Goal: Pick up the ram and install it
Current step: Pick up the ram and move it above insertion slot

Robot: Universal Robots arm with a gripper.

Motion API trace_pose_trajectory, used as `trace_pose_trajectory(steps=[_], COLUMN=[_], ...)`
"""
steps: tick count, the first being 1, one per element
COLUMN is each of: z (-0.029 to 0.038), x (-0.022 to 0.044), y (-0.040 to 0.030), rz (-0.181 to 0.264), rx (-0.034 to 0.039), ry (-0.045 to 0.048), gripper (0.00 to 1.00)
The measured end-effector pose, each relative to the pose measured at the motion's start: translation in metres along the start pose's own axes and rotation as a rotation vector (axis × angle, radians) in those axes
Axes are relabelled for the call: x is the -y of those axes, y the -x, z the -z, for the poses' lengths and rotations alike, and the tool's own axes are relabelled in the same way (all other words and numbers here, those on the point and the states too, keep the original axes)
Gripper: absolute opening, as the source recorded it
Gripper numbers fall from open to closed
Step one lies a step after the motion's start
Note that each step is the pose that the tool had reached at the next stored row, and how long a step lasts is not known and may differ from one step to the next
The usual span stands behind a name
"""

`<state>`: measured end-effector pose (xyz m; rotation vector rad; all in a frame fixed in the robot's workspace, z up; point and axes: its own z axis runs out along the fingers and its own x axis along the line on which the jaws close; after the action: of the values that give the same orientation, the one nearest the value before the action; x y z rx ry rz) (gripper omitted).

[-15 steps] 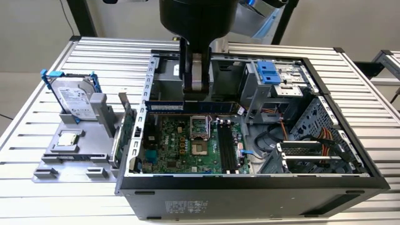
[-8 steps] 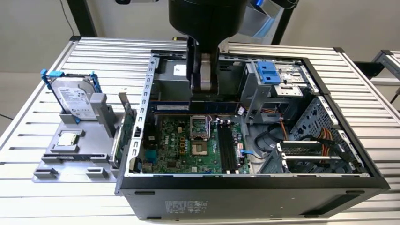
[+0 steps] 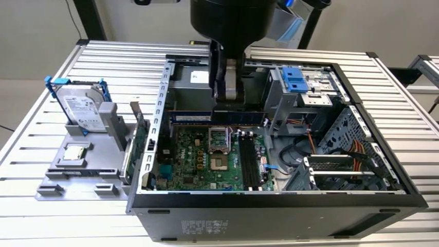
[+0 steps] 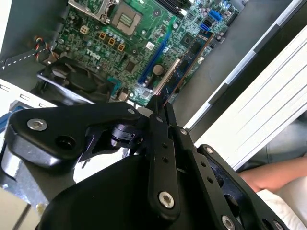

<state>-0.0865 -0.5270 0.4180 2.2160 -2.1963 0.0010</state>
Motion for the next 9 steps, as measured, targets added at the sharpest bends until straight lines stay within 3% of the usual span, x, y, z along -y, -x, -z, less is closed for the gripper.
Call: trace_pose_trajectory(steps=[9], z=[-0.0022], x=[0.0009], y=[0.0035], rz=[0.0], rx=[-0.0012], ry=[0.0001], gripper=[0.0])
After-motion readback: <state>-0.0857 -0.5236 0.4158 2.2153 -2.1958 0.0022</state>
